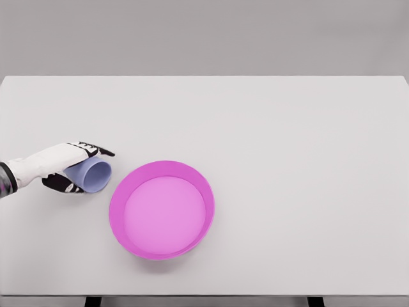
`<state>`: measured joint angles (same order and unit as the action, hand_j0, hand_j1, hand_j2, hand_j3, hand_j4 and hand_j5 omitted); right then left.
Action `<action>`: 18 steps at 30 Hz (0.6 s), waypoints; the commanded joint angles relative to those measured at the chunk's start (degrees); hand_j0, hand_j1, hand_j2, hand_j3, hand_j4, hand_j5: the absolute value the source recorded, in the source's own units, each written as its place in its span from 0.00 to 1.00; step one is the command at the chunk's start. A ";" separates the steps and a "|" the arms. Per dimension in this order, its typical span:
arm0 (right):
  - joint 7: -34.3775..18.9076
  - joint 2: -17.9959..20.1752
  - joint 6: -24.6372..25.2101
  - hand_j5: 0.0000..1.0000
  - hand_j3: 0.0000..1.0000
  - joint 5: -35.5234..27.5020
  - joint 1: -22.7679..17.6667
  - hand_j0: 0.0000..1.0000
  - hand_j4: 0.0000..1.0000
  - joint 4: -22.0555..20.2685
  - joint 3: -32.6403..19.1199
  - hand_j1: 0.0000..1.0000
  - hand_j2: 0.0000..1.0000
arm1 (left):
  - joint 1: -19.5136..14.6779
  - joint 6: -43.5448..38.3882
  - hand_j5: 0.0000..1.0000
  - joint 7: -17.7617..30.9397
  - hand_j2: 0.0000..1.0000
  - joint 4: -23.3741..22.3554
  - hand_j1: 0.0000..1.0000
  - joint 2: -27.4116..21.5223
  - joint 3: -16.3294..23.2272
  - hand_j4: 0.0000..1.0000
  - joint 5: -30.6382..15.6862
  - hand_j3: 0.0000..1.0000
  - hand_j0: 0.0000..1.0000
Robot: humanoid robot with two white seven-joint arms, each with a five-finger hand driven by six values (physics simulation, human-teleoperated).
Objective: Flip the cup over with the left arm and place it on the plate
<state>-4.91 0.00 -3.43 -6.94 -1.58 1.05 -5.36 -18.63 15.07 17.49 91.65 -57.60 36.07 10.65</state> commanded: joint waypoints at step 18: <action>-0.01 0.00 0.00 1.00 1.00 0.00 0.00 1.00 1.00 0.00 0.00 1.00 1.00 | -0.26 0.75 0.71 -0.62 0.71 1.42 0.71 0.12 -1.00 0.71 -11.26 0.71 0.71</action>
<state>-4.91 0.00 -3.43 -6.94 -1.58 1.05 -5.36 -18.90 15.69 16.99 92.67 -57.49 35.28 3.00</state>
